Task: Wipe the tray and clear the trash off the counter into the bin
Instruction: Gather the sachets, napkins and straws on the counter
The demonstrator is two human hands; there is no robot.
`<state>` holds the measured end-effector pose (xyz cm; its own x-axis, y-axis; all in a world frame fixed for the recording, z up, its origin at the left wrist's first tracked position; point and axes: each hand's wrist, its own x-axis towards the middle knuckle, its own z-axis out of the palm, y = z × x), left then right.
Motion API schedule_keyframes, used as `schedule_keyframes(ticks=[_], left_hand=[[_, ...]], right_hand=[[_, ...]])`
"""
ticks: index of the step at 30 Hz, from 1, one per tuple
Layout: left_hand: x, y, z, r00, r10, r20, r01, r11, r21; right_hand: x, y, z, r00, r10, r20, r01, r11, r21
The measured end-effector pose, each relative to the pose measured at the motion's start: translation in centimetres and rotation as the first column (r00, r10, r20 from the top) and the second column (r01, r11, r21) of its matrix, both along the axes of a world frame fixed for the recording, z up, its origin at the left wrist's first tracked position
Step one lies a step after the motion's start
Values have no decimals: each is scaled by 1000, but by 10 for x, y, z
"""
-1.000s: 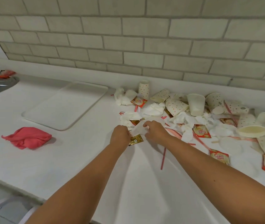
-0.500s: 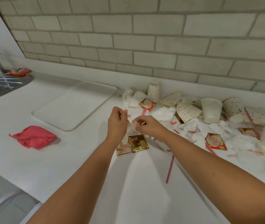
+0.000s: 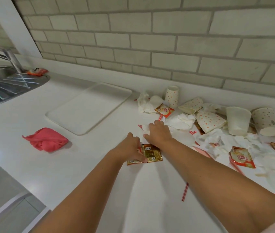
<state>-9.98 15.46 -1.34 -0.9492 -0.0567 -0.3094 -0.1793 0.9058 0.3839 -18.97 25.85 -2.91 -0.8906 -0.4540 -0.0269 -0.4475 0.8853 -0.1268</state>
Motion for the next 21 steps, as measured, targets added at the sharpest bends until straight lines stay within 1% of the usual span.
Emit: schedule_keyframes(ticks=[3,5,8,12,18,21], left_hand=[[-1,-1,4,998,-9,65,12,998,-57],[-2,-2,3,994,26,109,-21,999,-46],[-1,-5,1,993,62,103,-59,998,-31],[2,-9,1,993,90,77,-90,996,-2],[14,-24,6,987,121,106,-118,992,-34],[17,-34,11,985,143,101,-143,990,-9]], right_hand=[[1,-4,11,998,29,49,-31,998,46],[2,-7,15,995,42,86,-50,994,93],[4,-9,15,994,55,95,-66,991,116],[8,-5,15,986,61,154,-72,995,66],[4,9,26,949,20,315,11,995,-98],[4,14,31,940,-7,342,42,995,-95]])
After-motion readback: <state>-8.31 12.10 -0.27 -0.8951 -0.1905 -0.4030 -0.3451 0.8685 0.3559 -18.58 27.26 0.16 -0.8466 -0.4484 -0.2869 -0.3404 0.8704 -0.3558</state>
